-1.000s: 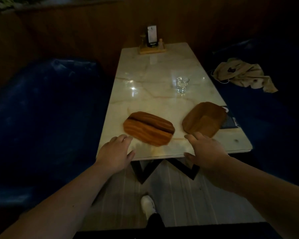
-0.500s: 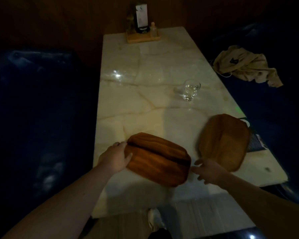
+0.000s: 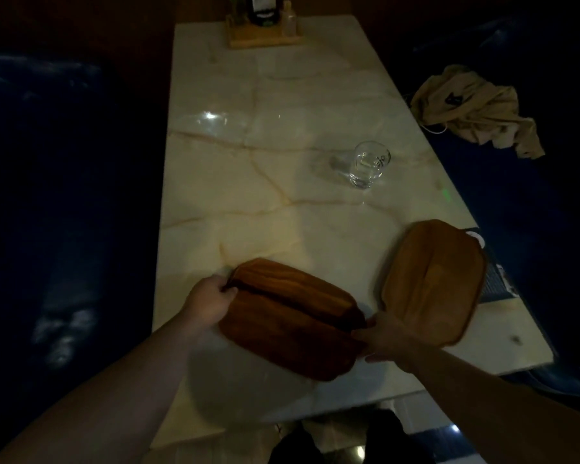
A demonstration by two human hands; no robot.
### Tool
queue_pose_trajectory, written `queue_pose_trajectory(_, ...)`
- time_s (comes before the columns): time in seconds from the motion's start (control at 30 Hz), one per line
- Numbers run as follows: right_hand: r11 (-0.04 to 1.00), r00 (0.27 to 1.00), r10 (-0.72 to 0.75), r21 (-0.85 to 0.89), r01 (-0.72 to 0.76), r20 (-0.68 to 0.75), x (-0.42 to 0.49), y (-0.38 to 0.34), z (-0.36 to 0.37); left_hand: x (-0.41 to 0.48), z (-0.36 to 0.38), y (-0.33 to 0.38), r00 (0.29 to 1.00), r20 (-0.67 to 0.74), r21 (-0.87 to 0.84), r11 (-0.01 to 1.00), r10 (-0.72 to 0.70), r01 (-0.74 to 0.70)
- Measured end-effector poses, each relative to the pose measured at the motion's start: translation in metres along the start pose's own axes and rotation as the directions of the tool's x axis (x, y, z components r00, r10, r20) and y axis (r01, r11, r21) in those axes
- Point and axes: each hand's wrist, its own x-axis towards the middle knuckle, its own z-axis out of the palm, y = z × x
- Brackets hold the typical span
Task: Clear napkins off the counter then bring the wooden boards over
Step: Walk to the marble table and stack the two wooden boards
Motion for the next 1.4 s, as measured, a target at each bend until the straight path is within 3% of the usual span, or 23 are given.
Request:
queue_pose_trajectory(0.23, 0.983, 0.986, -0.165, 0.075, 0.167, -0.023, 0.004, 0.013, -0.031, -0.034, 0.008, 0.006, 0.97, -0.164, -0.284, 0.951, -0.178, 0.126)
queue_pose_trajectory(0.37, 0.968, 0.969, -0.219, 0.099, 0.23, -0.111, 0.001, 0.015, -0.07, -0.057, 0.025, 0.038, 0.959, -0.153, -0.391, 0.906, -0.238, 0.163)
queue_pose_trajectory(0.6, 0.936, 0.937, -0.319, 0.109, 0.335, -0.141, 0.014, 0.027, -0.161, -0.065, 0.087, 0.101, 0.935, -0.178, -0.469, 0.862, -0.307, 0.194)
queue_pose_trajectory(0.73, 0.91, 0.921, -0.352, 0.17, 0.379, -0.168, 0.028, 0.034, -0.205, -0.068, 0.125, 0.131, 0.934, -0.11, -0.512, 0.825, -0.34, 0.239)
queue_pose_trajectory(1.0, 0.886, 0.847, -0.41, 0.074, 0.458, -0.338, 0.066, 0.023, -0.275, -0.092, 0.203, 0.185, 0.917, 0.133, -0.555, 0.738, -0.377, 0.384)
queue_pose_trajectory(1.23, 0.906, 0.864, -0.414, -0.043, 0.42, -0.286, 0.102, 0.021, -0.3, -0.096, 0.235, 0.209, 0.882, 0.192, -0.602, 0.659, -0.43, 0.452)
queue_pose_trajectory(1.4, 0.9, 0.868, -0.435, -0.126, 0.417, -0.241, 0.115, 0.019, -0.303, -0.097, 0.244, 0.22, 0.873, 0.181, -0.576, 0.671, -0.453, 0.467)
